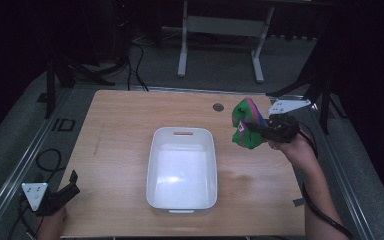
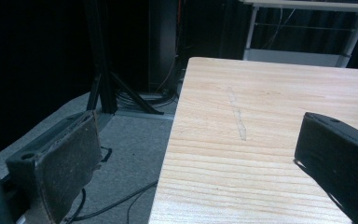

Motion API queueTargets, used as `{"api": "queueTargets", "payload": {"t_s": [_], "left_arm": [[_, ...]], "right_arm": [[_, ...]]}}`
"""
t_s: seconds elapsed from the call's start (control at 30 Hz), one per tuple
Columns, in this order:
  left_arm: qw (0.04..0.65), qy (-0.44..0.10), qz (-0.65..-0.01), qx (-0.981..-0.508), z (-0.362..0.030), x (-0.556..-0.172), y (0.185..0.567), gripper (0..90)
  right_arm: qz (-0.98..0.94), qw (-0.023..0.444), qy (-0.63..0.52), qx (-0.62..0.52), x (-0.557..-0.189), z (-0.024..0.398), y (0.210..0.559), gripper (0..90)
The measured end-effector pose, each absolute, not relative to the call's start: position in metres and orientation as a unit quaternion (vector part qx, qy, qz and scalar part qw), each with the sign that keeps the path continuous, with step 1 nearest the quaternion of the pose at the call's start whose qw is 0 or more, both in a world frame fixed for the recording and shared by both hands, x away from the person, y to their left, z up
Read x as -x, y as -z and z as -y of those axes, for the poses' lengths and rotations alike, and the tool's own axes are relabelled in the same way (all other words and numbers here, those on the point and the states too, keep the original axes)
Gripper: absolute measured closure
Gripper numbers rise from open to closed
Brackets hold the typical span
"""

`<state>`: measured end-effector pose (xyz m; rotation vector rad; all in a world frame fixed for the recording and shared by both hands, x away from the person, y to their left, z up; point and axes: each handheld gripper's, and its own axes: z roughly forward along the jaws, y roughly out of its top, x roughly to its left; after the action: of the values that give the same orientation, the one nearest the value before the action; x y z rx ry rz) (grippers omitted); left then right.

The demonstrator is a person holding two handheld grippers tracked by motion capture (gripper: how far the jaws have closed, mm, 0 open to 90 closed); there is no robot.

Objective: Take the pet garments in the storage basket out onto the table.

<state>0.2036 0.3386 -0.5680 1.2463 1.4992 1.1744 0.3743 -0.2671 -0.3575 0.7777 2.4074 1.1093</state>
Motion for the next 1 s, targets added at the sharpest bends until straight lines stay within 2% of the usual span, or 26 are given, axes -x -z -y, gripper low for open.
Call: {"api": "queueTargets", "payload": {"t_s": [0.6,1.0], "left_arm": [[0.419,-0.470,-0.595,-0.499,-0.338,-0.203,0.568,1.0],[0.421,-0.468,-0.596,-0.499,-0.339,-0.203,0.568,1.0]], "right_arm": [[-0.867,0.145,-0.355,-0.317,-0.398,0.254,0.454,79.8],[-0.881,0.125,-0.324,-0.320,-0.410,0.238,0.496,79.6]]}}
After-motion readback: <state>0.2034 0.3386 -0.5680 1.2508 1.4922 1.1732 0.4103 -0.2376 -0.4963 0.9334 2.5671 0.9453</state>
